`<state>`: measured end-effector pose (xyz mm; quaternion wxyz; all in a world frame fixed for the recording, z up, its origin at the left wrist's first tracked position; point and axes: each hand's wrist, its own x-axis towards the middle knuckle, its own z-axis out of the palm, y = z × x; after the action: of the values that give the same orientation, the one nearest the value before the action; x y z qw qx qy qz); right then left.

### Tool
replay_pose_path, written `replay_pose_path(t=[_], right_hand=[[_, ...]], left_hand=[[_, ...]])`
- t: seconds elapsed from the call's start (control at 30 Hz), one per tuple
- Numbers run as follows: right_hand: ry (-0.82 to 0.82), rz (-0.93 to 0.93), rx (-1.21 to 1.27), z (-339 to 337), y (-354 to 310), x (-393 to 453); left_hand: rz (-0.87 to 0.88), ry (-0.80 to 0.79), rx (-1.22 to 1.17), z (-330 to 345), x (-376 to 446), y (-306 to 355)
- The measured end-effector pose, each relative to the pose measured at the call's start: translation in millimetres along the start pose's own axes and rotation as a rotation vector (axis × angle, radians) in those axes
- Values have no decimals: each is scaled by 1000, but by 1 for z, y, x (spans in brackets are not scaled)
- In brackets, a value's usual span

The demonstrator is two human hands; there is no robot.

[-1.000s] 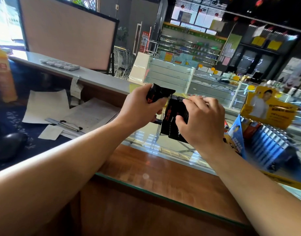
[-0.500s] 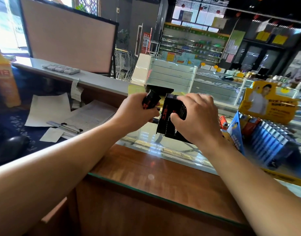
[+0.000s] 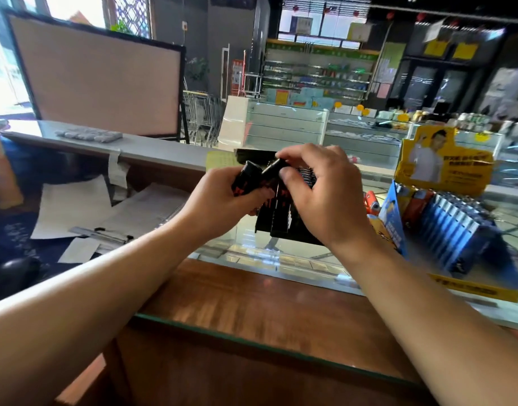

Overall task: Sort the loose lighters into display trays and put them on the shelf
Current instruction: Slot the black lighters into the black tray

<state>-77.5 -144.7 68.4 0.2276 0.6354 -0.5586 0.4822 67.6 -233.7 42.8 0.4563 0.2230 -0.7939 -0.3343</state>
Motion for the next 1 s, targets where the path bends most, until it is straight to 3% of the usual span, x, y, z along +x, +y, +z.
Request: replay_pose_path(t=[0.4, 0.6, 0.73, 0.9, 1.0], right_hand=[[163, 249, 284, 1, 4, 1], [108, 317, 376, 6, 5, -2], [107, 277, 346, 2, 3, 3], [131, 233, 234, -3, 7, 5], [84, 195, 122, 0, 10, 1]], left_hand=[[-43, -117, -71, 4, -4, 2], [-66, -98, -107, 0, -2, 0], [-82, -93, -116, 1, -3, 2], [-138, 82, -97, -5, 4, -3], [-202, 99, -129, -5, 5, -7]])
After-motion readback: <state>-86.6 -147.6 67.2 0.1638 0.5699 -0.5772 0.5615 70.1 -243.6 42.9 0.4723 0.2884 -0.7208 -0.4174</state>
